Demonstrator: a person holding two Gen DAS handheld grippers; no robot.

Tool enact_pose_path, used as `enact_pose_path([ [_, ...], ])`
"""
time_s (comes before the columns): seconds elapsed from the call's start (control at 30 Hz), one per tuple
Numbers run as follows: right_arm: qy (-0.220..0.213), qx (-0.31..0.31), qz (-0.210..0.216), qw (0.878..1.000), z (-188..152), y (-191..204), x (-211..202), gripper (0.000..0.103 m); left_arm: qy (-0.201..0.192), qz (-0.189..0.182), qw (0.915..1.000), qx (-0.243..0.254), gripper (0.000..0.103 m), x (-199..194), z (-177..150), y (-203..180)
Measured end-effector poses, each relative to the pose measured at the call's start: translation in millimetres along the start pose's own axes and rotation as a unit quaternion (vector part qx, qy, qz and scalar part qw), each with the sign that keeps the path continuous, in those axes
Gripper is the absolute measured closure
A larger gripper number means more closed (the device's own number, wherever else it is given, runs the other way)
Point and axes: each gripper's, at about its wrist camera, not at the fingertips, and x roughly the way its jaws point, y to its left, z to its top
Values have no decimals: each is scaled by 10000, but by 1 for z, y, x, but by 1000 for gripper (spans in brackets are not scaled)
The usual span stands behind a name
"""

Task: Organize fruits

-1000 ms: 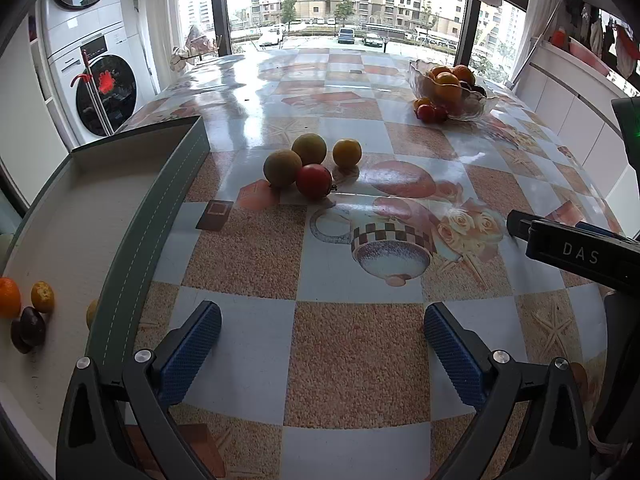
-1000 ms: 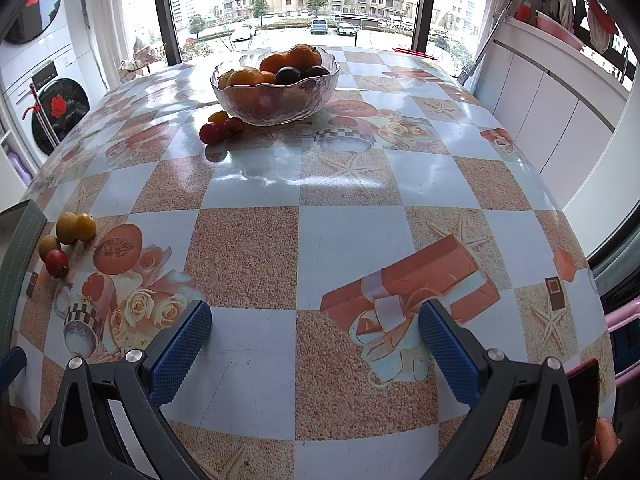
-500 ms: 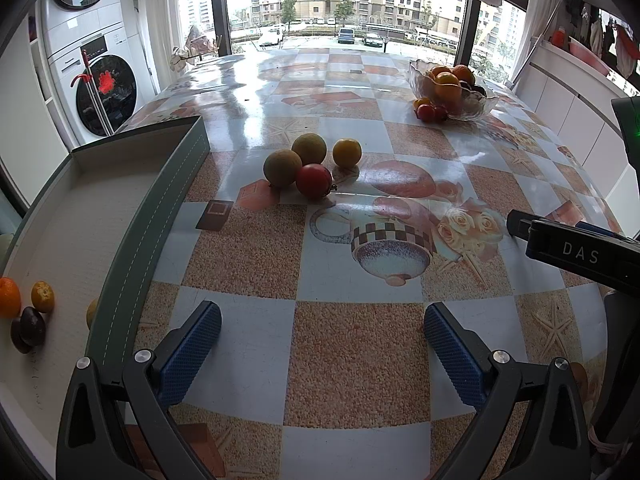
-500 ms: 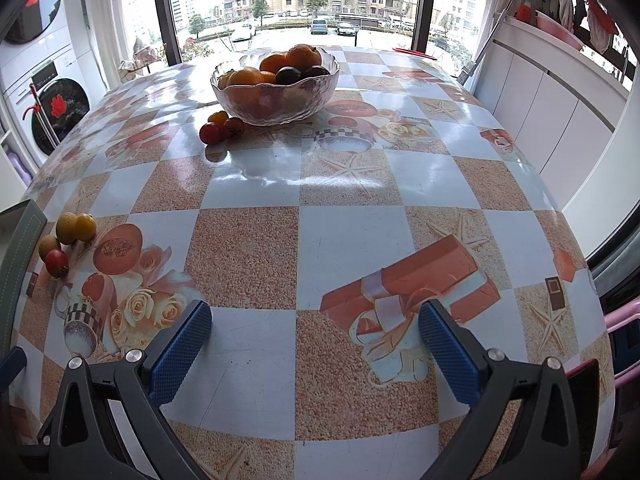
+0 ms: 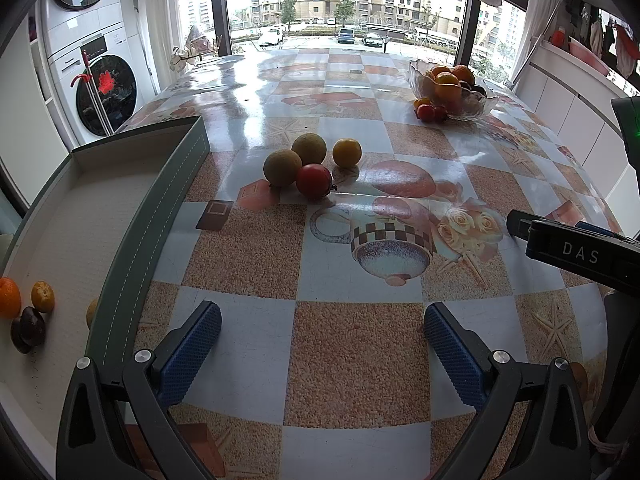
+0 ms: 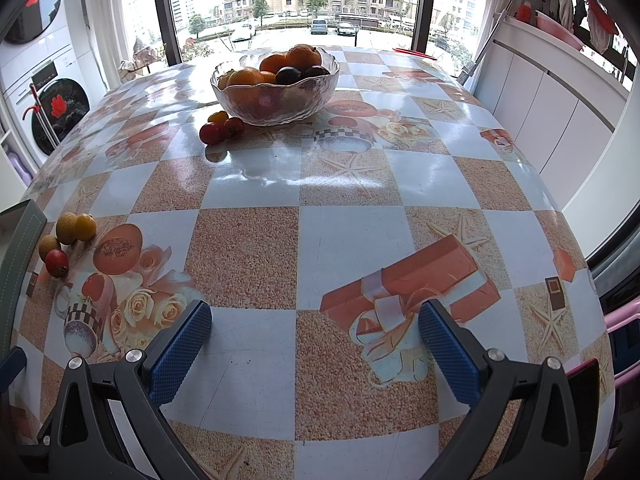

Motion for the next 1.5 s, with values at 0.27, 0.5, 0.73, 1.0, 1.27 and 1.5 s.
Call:
enact_pose_path([
  [0.27,0,0,0,10000,0,0,-1,0,-1,-1,10000,0,1,0,0,0],
  [0.5,0,1,0,10000,0,0,0,0,2,-8,10000,-2,1,0,0,0],
  [0.73,1,8,-4,10000,-2,-3,3,0,91,-112,9998,151,2,-1,6,4],
  [1.0,118,-105,564,9983,11,31,2,0,-593,-329,9977,92,2,-49,17,17],
  [1.27,-71,-1147,1204,9860,38,117,8,16,-711,-155,9970,-270,16,-67,27,53],
  [1.5,103,-1389,1537,9782,40,142,32,36,-684,-56,9973,-259,26,-70,31,71],
])
